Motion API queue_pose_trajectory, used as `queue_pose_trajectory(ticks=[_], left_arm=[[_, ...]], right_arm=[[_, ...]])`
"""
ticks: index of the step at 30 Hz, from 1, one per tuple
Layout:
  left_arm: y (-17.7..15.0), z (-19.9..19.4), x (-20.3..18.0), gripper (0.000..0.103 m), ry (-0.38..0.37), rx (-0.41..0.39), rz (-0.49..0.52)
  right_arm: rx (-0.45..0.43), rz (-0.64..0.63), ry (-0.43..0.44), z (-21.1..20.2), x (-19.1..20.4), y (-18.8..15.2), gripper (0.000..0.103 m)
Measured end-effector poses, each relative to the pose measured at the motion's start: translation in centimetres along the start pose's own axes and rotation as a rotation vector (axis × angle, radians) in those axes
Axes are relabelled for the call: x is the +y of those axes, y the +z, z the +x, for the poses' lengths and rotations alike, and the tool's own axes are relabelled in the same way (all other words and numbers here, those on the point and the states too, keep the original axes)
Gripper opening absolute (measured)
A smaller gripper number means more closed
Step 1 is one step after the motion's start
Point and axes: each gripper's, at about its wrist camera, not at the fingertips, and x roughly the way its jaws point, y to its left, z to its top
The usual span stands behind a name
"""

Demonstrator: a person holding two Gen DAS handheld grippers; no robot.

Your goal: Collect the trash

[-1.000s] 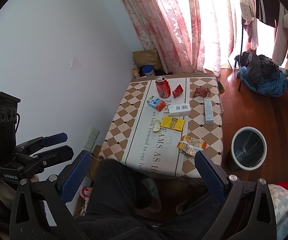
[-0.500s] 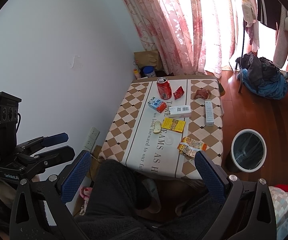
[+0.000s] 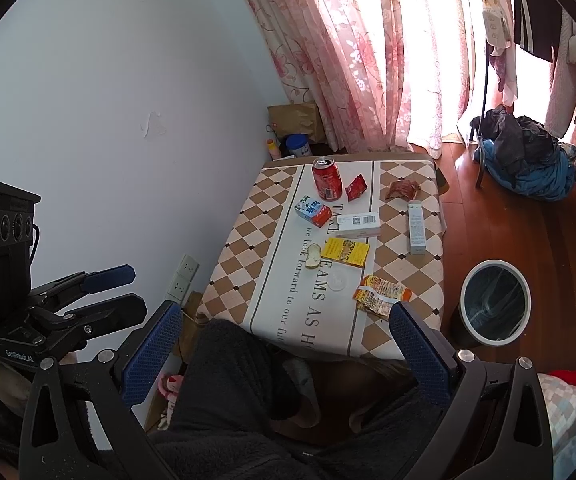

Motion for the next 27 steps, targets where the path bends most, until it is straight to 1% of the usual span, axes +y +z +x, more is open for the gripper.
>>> queue_pose_trajectory(ticks=[7,9,10,11,13,15,16,17,20,24,27], left_arm=[[-0.2,0.0,0.0,0.103,0.003,-0.003,-0.002],[-0.1,0.6,0.1,0.103,0.042,-0.016,-0.004],[-0.2,1.2,0.3,0.103,0.083,-0.029,-0.007],[-0.1,1.9,0.7,0.103,0.141,-0.044,-0.013],[-0.3,4.3,1.8,0.103,0.296,-0.08,-0.028],[-0.8,7.8,3.5,0.103,0.426,-0.081,-0.04],[-1.0,9.8,4.5,0.103,0.478,-0.057,-0.046],[-1.4,12.1,5.5,0.103,0.509,-0.019,-0.05],[-2.7,18.0,8.1,0.103,0.55,0.085,-0.065],[-5.1,24.8,10.7,0.103,0.557,0.213,-0.109],[-6.1,28.5,12.0,0.103,0.546,0.276,-0.152]], right_arm=[[-0.004,0.007,0.006,-0.2,-0.3,0.2,0.103],[-0.007,0.018,-0.012,0.1,-0.6,0.2,0.103],[-0.004,0.02,-0.034,0.7,-1.1,0.3,0.103],[0.003,0.014,-0.052,1.4,-1.4,0.4,0.103],[0.048,-0.005,-0.125,4.2,-2.5,0.3,0.103],[0.095,-0.034,-0.197,7.6,-3.7,-0.2,0.103],[0.132,-0.051,-0.237,9.9,-4.6,-0.5,0.103],[0.172,-0.071,-0.261,12.0,-5.3,-0.8,0.103],[0.321,-0.154,-0.324,19.3,-7.8,-2.2,0.103],[0.482,-0.247,-0.371,28.0,-10.7,-3.5,0.103],[0.567,-0.314,-0.39,32.7,-12.0,-4.4,0.103]])
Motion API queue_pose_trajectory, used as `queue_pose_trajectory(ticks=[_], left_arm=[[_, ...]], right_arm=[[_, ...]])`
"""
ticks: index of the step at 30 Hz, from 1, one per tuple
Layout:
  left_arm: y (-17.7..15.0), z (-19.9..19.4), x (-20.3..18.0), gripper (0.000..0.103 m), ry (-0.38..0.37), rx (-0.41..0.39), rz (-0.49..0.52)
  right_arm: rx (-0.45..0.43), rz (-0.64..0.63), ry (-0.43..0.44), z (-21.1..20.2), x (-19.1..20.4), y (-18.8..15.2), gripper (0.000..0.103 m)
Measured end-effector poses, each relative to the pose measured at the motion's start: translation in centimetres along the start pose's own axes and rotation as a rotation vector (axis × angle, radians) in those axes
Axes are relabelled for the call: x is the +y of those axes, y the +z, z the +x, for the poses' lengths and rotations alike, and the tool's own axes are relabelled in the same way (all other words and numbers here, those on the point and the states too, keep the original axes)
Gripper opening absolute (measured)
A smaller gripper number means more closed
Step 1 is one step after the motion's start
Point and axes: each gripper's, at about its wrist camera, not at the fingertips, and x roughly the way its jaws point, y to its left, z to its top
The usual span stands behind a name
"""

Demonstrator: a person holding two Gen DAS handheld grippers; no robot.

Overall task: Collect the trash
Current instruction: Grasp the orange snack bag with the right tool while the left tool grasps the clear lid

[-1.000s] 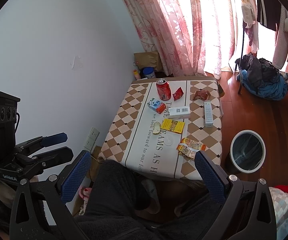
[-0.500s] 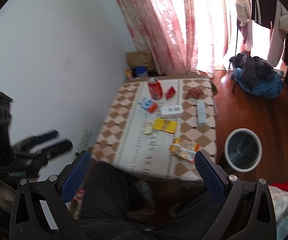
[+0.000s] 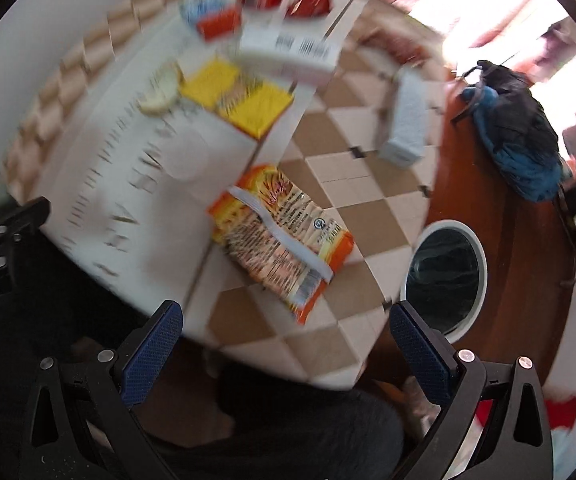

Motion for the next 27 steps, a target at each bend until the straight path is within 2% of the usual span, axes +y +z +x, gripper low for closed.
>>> queue_pose_trajectory(ticks=[3,6,9,12,15,17,19,20,23,27], left_arm=[[0.1,2.6,-0.9,0.103,-0.007,0.05,-0.016],[0.3,3.9,-1.6,0.103,-0.006,0.068,-0.008],[0.4,4.5,-2.1,0.103,0.008,0.081,0.015],[0.6,4.7,-2.4,0.103,0.012,0.082,0.028],[0.6,4.6,-2.5,0.103,0.019,0.071,0.041],[0.8,4.4,-2.7,0.103,0.023,0.063,0.053],[1.0,3.8,-3.0,0.103,0.029,0.049,0.071],[0.9,3.5,-3.2,0.103,0.026,0.043,0.078],[1.3,2.1,-4.2,0.103,0.0,0.023,0.103],[2.2,0.9,-6.4,0.103,-0.051,0.0,0.14]], right_arm=[[0.057,-0.059,-0.016,3.9,-0.2,1.8,0.103],[0.067,-0.115,-0.014,6.2,-0.3,3.1,0.103],[0.083,-0.112,-0.005,8.1,-0.9,3.9,0.103],[0.083,-0.018,0.064,9.1,-2.4,3.9,0.103],[0.064,0.09,0.118,9.4,-3.9,2.8,0.096],[0.026,0.16,0.11,9.3,-5.2,1.9,0.085],[0.004,0.229,0.101,8.8,-6.1,0.6,0.067],[0.001,0.262,0.101,8.7,-6.5,0.1,0.065],[-0.02,0.438,0.148,8.8,-8.5,-2.5,0.062],[-0.047,0.585,0.189,9.0,-10.5,-5.5,0.06]])
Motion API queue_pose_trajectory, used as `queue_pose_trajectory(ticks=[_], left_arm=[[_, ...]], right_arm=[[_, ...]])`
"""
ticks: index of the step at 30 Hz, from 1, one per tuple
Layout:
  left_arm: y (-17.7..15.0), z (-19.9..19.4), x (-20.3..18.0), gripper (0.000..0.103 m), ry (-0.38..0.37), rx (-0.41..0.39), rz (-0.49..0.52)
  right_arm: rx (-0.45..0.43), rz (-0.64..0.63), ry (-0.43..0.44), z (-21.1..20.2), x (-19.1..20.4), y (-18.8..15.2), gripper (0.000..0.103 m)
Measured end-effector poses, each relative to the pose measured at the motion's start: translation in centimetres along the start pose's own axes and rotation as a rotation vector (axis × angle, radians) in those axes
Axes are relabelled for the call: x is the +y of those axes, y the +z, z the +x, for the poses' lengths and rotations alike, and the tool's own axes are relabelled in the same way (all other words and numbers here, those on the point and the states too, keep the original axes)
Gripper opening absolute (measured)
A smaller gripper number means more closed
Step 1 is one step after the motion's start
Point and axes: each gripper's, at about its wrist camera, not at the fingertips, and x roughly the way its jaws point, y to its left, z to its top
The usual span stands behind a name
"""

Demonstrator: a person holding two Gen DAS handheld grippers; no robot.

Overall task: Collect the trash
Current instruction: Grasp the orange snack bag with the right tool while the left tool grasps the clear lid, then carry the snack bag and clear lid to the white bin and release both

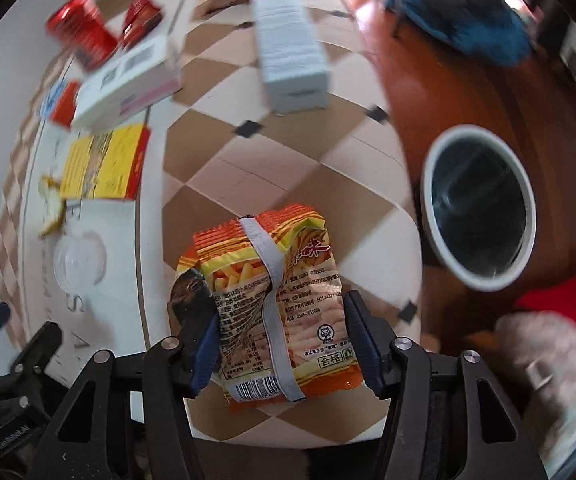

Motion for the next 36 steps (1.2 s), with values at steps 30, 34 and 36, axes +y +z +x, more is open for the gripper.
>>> queue_pose_trajectory(ticks=[30,34,36], left_arm=[[0.5,-2.1,-1.5,0.037,0.057,-0.162,0.055],[-0.4,-5.1,0.6,0.037,0.069,-0.216,0.036],[-0.7,-6.7,1.7,0.037,0.063,-0.242,0.018]], right_arm=[[-0.143,0.059,0.046,-3.8,-0.2,-3.4,0.048],[-0.192,0.049,0.073,-6.6,0.8,-4.2,0.048],[-0.222,0.05,0.101,-8.4,1.4,-4.6,0.048]])
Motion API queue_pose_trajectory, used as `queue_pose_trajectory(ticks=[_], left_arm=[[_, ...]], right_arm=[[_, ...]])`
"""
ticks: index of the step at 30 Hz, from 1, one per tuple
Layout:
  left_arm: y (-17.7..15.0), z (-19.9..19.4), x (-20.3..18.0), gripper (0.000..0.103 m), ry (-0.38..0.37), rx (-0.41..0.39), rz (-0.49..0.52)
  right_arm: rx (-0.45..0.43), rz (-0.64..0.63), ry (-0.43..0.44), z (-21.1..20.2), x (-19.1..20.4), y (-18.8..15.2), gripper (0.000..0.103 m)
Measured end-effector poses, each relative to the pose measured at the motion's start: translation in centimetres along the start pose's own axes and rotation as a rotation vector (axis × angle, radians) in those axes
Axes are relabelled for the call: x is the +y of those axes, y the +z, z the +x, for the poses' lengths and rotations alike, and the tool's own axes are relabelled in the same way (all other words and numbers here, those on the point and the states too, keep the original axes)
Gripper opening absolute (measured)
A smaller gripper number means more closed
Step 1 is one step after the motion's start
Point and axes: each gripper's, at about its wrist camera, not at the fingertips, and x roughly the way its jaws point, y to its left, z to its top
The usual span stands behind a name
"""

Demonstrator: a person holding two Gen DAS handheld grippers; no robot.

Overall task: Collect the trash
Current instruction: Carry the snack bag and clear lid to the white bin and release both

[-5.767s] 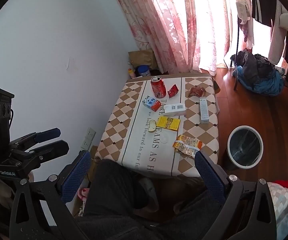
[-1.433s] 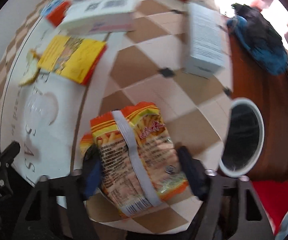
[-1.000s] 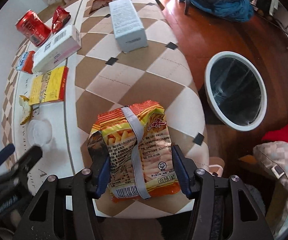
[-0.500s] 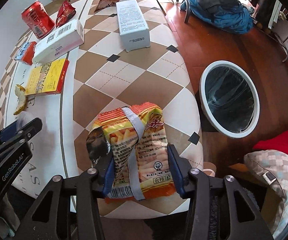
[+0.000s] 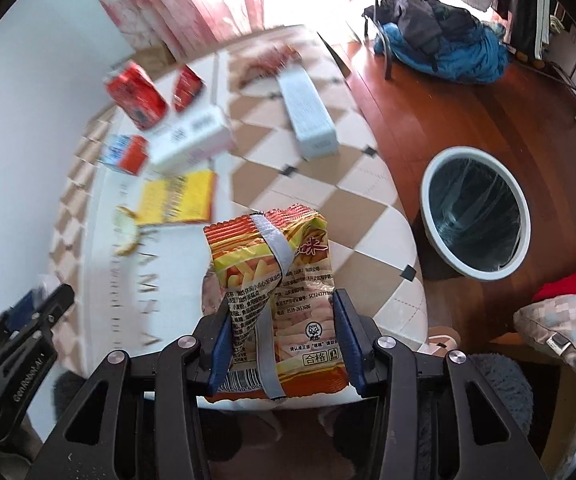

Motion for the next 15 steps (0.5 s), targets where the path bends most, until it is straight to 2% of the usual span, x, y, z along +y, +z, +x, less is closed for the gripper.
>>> queue_pose_trajectory(ticks=[8,11,15], left_arm=[[0.0,-7.7,1.6,0.037,-0.041,-0.126,-0.031],[0.7,-10.6,0.7,0.037,-0.069,-0.179,-0.012],[2.2,-13.4,-3.0,0.037,-0.118,-0.231,0.049]], right_arm=[[-0.136,0.019,0.097,-9.1,1.2,-0.8,0.048],[-0.184,0.035,0.117,-12.4,0.1,-0.8,0.048],[-0.247,0.075,0.121,-15.8,-3.2,-0.2,0.048]])
